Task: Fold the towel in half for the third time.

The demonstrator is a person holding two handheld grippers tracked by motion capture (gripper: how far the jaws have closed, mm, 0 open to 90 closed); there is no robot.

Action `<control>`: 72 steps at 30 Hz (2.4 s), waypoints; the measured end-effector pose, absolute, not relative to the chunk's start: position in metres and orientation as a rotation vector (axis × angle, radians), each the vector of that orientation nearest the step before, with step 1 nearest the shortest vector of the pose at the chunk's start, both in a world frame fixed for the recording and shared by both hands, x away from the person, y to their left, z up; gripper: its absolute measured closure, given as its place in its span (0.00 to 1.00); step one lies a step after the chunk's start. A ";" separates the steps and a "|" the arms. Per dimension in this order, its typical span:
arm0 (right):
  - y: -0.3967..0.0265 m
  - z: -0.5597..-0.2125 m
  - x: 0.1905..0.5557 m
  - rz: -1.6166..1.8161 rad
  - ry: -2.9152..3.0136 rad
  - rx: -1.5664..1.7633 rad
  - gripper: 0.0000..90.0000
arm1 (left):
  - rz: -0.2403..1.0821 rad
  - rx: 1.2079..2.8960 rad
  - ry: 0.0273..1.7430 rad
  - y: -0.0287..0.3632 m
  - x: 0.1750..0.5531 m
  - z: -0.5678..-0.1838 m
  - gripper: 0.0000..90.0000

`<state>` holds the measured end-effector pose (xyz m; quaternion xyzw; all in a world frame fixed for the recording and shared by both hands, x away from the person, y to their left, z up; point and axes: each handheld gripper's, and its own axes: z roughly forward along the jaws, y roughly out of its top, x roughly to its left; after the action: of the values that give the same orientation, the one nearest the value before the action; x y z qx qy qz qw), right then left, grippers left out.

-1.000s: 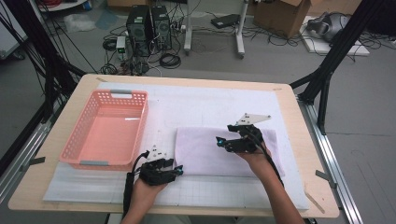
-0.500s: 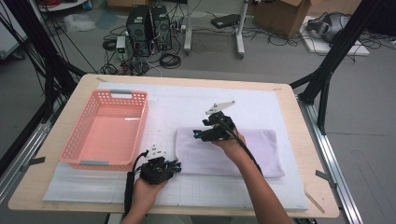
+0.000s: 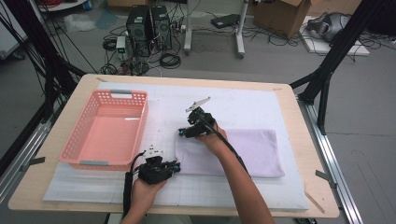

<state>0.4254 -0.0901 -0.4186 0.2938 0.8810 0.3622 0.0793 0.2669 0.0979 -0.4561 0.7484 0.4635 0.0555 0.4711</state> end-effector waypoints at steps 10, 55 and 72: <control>-0.084 -0.434 0.432 1.076 2.749 0.868 0.79 | 0.125 1.830 1.142 0.100 0.267 -0.456 0.90; -0.168 -0.362 0.403 1.347 2.510 0.781 0.87 | 0.063 1.756 0.874 0.030 0.279 -0.402 0.91; -0.247 -0.380 0.404 1.257 2.435 0.901 0.87 | 0.093 1.810 0.842 -0.029 0.290 -0.405 0.66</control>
<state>0.4037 -0.2468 -0.3795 0.3099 0.8372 0.4320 0.1283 0.2900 -0.0294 -0.4052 0.7617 0.3542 0.0391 0.5411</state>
